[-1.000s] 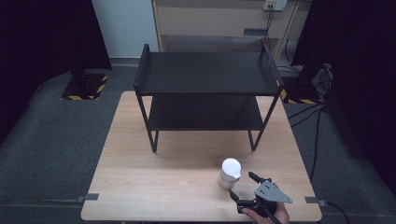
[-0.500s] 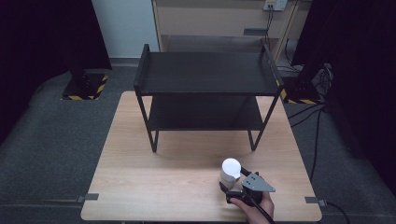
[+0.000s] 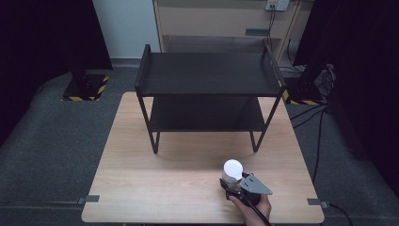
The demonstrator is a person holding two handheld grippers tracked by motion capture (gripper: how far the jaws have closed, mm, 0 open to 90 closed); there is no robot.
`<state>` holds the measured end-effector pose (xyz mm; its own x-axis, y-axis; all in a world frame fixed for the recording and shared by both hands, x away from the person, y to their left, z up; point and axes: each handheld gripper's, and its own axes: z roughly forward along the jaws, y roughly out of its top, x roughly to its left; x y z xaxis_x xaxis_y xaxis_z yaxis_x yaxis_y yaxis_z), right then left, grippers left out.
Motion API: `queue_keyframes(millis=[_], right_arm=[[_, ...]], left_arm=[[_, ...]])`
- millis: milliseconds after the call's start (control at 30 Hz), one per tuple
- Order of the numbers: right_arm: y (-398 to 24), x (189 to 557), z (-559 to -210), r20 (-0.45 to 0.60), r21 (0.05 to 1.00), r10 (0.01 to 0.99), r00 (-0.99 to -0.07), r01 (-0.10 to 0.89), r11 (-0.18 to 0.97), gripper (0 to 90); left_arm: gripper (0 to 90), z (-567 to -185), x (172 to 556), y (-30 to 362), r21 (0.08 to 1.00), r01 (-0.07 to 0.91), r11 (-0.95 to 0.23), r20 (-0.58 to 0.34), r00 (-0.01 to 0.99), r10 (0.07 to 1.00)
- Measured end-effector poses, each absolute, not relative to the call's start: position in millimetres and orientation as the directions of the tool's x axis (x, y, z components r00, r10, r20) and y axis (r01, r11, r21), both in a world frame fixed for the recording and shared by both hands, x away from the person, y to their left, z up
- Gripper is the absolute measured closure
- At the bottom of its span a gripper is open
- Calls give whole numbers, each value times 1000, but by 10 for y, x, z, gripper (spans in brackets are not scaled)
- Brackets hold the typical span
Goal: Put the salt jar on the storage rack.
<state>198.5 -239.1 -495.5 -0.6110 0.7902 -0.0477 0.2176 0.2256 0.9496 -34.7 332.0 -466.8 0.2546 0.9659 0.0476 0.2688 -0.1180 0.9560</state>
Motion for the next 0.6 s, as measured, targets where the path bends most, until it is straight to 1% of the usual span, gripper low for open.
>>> queue_keyframes(millis=[133, 167, 233, 300, 400, 467, 500, 533, 600], right_arm=[[-2376, 1982, -4914, -42, 945, 794, -607, 234, 228, 307], [-2365, 1999, -4850, -42, 937, 793, -608, 252, 242, 309], [-2341, 2004, -4780, -55, 929, 788, -613, 257, 265, 309], [-2333, 2005, -4685, -43, 932, 780, -624, 256, 256, 310], [-2284, 2027, -4465, -55, 947, 754, -655, 204, 246, 310], [-2173, 2122, -4204, -79, 961, 729, -680, 142, 237, 310], [-2129, 2178, -4126, -83, 964, 725, -684, 128, 232, 310], [-2129, 2178, -4126, -83, 964, 725, -684, 128, 232, 310], [-2003, 2364, -3942, -88, 972, 722, -687, 100, 214, 310]], left_arm=[[52, -4666, -352, 3313, 957, 267, -117, 47, 254, 966], [52, -4666, -353, 3312, 957, 266, -117, 48, 254, 966], [52, -4666, -358, 3309, 957, 264, -117, 49, 253, 966], [52, -4667, -360, 3304, 958, 261, -117, 49, 253, 966], [52, -4669, -351, 3296, 958, 259, -120, 51, 257, 965], [53, -4669, -339, 3290, 958, 259, -124, 54, 261, 964], [53, -4671, -334, 3286, 958, 256, -127, 57, 263, 963], [53, -4671, -334, 3286, 958, 256, -127, 57, 263, 963], [53, -4674, -336, 3286, 959, 252, -129, 61, 262, 963]])
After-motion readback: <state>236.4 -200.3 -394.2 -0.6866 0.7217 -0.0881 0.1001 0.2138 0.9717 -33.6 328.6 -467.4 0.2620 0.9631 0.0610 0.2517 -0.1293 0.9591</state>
